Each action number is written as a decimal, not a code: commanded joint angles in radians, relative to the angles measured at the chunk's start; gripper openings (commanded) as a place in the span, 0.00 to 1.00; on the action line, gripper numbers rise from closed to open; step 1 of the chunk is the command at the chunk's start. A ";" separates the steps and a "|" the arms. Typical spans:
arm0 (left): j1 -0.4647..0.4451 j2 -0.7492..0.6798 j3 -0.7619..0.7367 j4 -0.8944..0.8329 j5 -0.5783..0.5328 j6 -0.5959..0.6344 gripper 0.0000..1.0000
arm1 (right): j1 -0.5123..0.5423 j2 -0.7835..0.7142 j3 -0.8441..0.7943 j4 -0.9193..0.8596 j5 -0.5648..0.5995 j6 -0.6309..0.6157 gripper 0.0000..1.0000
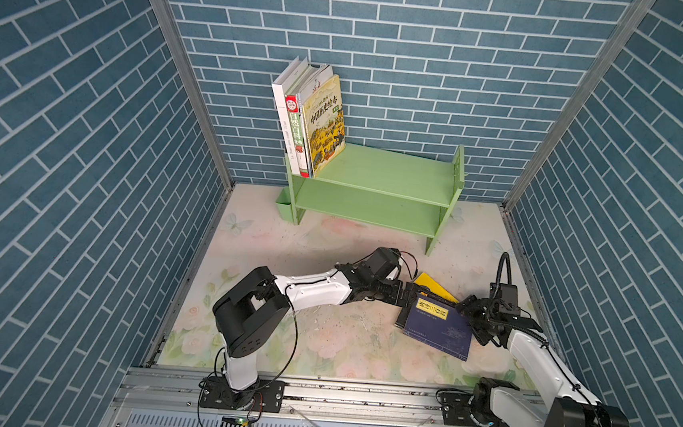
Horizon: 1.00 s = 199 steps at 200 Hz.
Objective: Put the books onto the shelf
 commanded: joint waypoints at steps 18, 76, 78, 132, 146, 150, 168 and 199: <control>0.007 -0.036 -0.061 0.000 -0.028 -0.024 0.99 | 0.173 0.009 0.059 0.022 0.079 0.143 0.83; 0.024 -0.128 -0.181 -0.013 -0.086 -0.079 0.96 | 0.282 0.153 0.202 0.007 0.140 0.118 0.82; 0.024 -0.133 -0.185 -0.014 -0.090 -0.079 0.96 | 0.283 0.154 0.206 0.003 0.140 0.115 0.82; 0.027 -0.239 -0.192 -0.085 -0.057 -0.034 0.92 | 0.283 0.086 0.212 -0.145 0.129 0.041 0.83; 0.024 -0.243 -0.191 -0.067 -0.019 -0.047 0.92 | 0.283 0.059 0.197 -0.162 0.100 0.028 0.83; 0.022 -0.242 -0.193 -0.061 -0.012 -0.054 0.92 | 0.284 0.054 0.192 -0.162 0.086 0.023 0.83; 0.011 -0.236 -0.190 -0.057 0.000 -0.069 0.92 | 0.287 0.058 0.178 -0.146 0.041 0.002 0.83; -0.018 -0.226 -0.189 -0.013 0.012 -0.101 0.91 | 0.320 0.097 0.175 -0.132 0.030 -0.005 0.82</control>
